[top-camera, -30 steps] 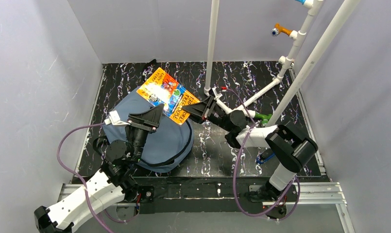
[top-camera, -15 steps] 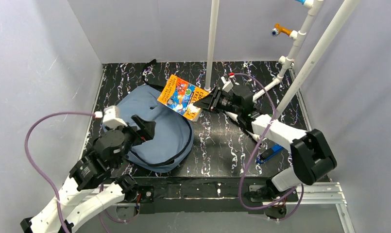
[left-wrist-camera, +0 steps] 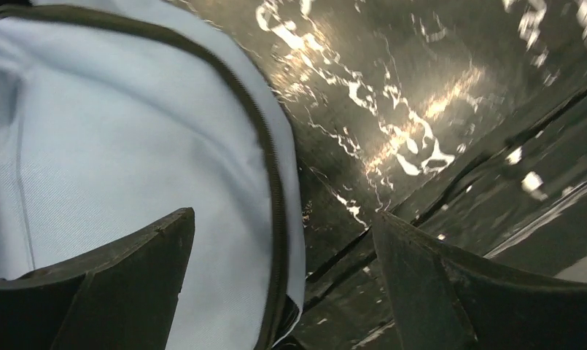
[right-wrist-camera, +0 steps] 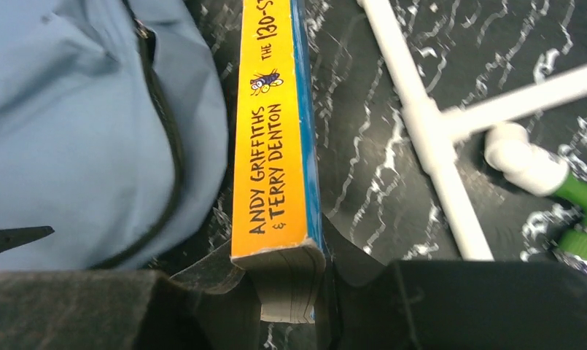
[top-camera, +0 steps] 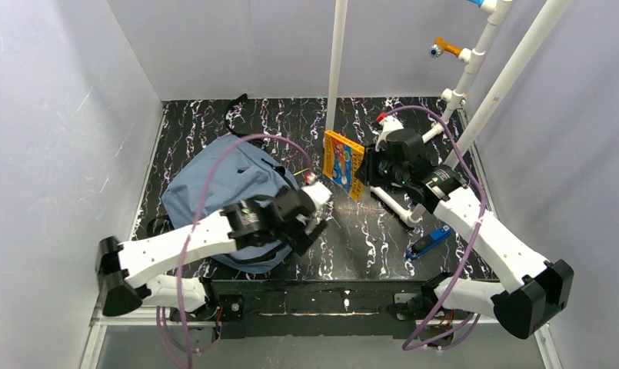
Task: Pack the student bag
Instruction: Place the book in the student bag.
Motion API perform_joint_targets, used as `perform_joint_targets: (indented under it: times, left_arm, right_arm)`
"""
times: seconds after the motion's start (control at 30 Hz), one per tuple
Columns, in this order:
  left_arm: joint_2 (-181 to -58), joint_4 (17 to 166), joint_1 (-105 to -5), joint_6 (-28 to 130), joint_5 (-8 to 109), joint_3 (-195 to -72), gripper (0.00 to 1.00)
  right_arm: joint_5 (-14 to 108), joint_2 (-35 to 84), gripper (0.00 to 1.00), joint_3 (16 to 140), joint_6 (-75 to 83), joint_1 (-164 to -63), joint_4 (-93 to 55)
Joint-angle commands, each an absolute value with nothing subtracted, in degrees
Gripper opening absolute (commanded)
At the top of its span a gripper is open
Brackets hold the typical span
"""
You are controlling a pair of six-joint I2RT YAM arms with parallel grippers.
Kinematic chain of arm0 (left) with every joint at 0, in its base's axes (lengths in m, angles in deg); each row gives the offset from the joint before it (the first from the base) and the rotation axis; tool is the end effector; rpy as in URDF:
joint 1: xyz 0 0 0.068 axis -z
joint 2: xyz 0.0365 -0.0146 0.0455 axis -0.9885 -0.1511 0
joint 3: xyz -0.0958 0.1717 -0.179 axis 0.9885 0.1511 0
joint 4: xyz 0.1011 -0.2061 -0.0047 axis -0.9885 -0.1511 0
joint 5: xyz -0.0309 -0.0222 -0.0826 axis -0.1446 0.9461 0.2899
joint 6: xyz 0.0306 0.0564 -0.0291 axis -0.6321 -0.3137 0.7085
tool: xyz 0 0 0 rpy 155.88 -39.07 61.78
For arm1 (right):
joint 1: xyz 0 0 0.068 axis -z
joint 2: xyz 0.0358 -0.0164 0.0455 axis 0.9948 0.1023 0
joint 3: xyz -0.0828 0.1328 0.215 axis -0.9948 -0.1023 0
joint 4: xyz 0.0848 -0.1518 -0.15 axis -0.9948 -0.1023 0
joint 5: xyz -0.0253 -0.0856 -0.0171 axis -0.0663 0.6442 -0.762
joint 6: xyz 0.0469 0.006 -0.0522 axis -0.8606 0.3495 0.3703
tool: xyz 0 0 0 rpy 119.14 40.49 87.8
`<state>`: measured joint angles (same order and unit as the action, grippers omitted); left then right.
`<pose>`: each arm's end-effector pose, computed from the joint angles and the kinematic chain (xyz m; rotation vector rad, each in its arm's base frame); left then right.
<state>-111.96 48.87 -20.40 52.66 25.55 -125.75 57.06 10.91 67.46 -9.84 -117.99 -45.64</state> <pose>0.1260 -0.1923 0.3088 0.7982 2.1821 -0.3227 0.2089 0.1379 0.3370 -0.2250 2.1185 0.5371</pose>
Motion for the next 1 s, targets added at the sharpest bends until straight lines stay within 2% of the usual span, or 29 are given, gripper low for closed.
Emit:
perform_joint_targets:
  times: [0.0, 0.3, 0.5, 0.57, 0.67, 0.77, 0.97]
  left_arm:
    - [-118.08, 44.22, -12.70, 48.03, 9.89, -128.00, 0.92]
    - [-130.34, 44.08, -9.04, 52.06, -0.19, -126.69, 0.93]
    - [-135.02, 41.95, -8.81, 54.95, -9.59, -127.00, 0.86]
    - [-135.03, 39.05, -8.80, 57.55, -14.28, -127.63, 0.79]
    - [-133.41, 35.95, -8.82, 60.56, -20.01, -128.30, 0.54]
    - [-131.04, 34.94, -8.80, 61.05, -23.37, -128.05, 0.37]
    - [-121.16, 34.93, -8.99, 62.81, -27.34, -127.88, 0.24]
  right_arm:
    - [61.43, 6.20, 0.01, 66.61, -6.29, -117.79, -47.36]
    - [62.35, 5.03, 0.01, 64.81, -5.93, -117.79, -48.13]
    - [62.23, 4.50, 0.01, 64.80, -5.94, -117.78, -48.48]
    - [62.50, 4.36, 0.01, 64.88, -5.70, -117.79, -48.90]
    - [62.76, 4.11, 0.01, 65.04, -5.28, -117.78, -49.78]
    - [62.61, 3.77, 0.01, 65.13, -4.91, -117.74, -49.86]
    - [59.43, 4.30, 0.01, 66.36, -4.53, -117.74, -50.23]
